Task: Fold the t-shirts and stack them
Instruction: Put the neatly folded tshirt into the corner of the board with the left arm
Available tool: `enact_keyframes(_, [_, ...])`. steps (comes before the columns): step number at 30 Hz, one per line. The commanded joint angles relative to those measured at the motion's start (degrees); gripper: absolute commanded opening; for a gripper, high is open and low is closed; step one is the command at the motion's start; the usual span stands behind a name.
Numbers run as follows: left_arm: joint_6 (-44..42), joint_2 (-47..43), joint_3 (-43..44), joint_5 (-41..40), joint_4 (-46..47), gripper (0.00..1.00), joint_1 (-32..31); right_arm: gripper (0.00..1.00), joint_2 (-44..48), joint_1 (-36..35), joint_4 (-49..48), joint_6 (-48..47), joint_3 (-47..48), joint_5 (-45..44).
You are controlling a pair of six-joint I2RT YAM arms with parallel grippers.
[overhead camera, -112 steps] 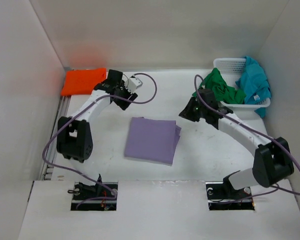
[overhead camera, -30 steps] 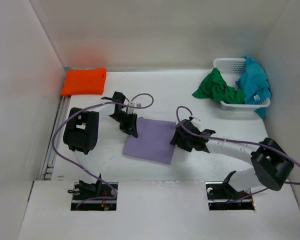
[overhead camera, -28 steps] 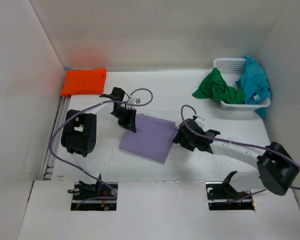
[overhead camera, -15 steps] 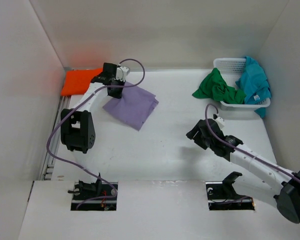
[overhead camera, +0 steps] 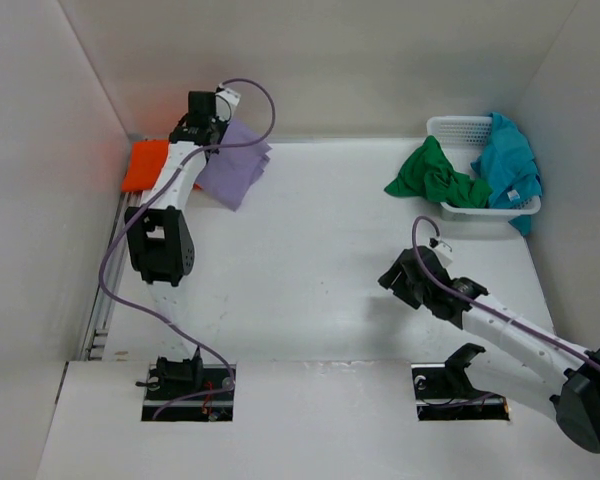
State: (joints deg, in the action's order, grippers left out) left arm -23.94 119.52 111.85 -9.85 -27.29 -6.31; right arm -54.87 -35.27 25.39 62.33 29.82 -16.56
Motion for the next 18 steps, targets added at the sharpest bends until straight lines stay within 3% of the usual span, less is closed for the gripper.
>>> enact_keyframes(1, [-2.77, 1.05, 7.31, -2.81, 4.53, 0.0, 3.35, 0.65, 0.47, -0.02, -0.07, -0.54, -0.47, -1.02])
enact_keyframes(7, [-4.79, 5.19, 15.4, -2.28, 4.44, 0.0, 8.72, 0.65, 1.08, 0.07, 0.19, -1.06, -1.61, -0.23])
enact_keyframes(13, [-7.52, 9.58, 18.22, -0.7, 4.96, 0.0, 12.76, 0.65, -1.28, 0.24, -0.07, -2.56, -0.91, 0.73])
enact_keyframes(18, [-9.01, 15.02, 21.47, -2.01, 5.58, 0.08, 15.22, 0.66, -3.83, 0.24, -0.43, -3.88, 0.41, 1.7])
